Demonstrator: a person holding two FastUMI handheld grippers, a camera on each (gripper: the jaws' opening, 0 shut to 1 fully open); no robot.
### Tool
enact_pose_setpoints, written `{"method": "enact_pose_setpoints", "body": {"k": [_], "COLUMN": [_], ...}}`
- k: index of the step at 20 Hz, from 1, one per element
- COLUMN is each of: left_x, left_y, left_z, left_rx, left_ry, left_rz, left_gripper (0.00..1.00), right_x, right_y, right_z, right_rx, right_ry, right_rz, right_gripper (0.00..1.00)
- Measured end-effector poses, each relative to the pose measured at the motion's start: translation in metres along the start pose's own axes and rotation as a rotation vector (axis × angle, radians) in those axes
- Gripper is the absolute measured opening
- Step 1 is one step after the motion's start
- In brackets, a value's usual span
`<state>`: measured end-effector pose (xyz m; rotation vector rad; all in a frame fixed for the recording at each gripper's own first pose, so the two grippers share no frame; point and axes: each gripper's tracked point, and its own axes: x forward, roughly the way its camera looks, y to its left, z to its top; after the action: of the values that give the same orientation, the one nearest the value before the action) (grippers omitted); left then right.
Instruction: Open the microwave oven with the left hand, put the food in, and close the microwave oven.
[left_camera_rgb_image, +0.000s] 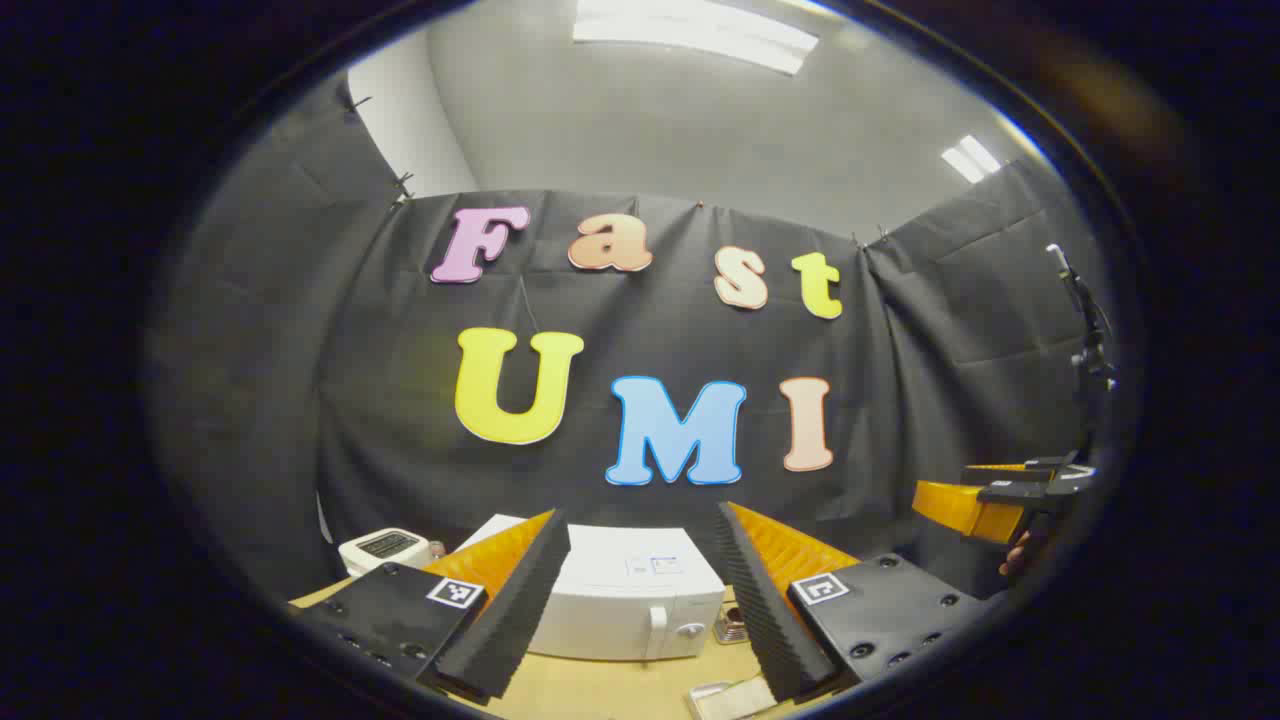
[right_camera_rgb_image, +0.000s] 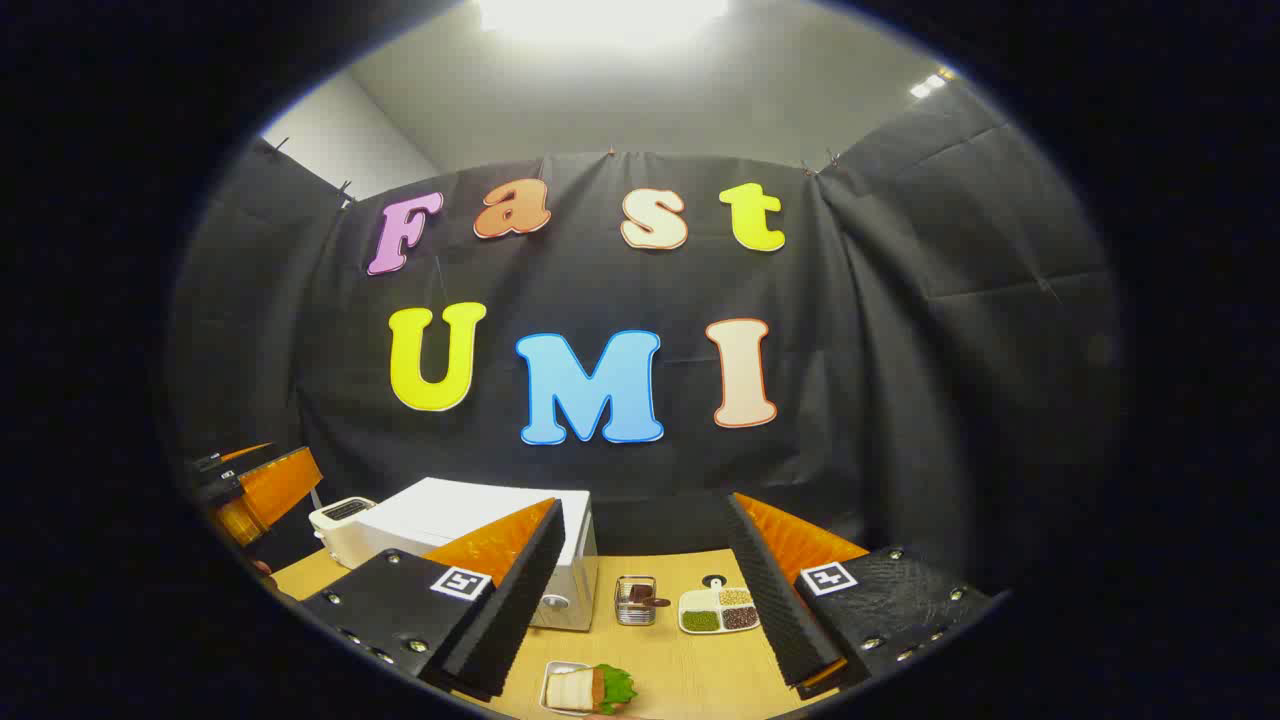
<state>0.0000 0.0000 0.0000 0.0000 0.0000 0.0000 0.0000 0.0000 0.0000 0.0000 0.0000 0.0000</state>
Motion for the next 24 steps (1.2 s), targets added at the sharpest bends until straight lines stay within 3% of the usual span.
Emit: {"method": "enact_pose_setpoints", "body": {"k": [7, 16, 17, 18, 24], "left_x": [0.003, 0.01, 0.012, 0.016, 0.049], "left_y": [-0.009, -0.021, -0.024, -0.029, -0.042], "left_z": [-0.015, -0.031, -0.037, -0.042, -0.12], "left_rx": [0.005, 0.016, 0.017, 0.02, 0.026], "left_ry": [0.01, 0.028, 0.038, 0.044, 0.157], "left_rz": [0.015, 0.031, 0.021, 0.005, -0.043], "left_gripper": [0.94, 0.96, 0.94, 0.94, 0.94], "right_x": [0.007, 0.014, 0.015, 0.014, 0.006], "right_y": [0.002, -0.022, -0.026, -0.03, -0.056], "right_z": [-0.017, -0.013, -0.016, -0.019, -0.038], "right_rx": [-0.001, 0.009, 0.006, 0.004, 0.0], "right_ry": [0.034, -0.008, 0.001, 0.01, 0.046], "right_rz": [0.032, 0.031, 0.027, 0.023, -0.064], "right_gripper": [0.96, 0.96, 0.93, 0.97, 0.97]}}
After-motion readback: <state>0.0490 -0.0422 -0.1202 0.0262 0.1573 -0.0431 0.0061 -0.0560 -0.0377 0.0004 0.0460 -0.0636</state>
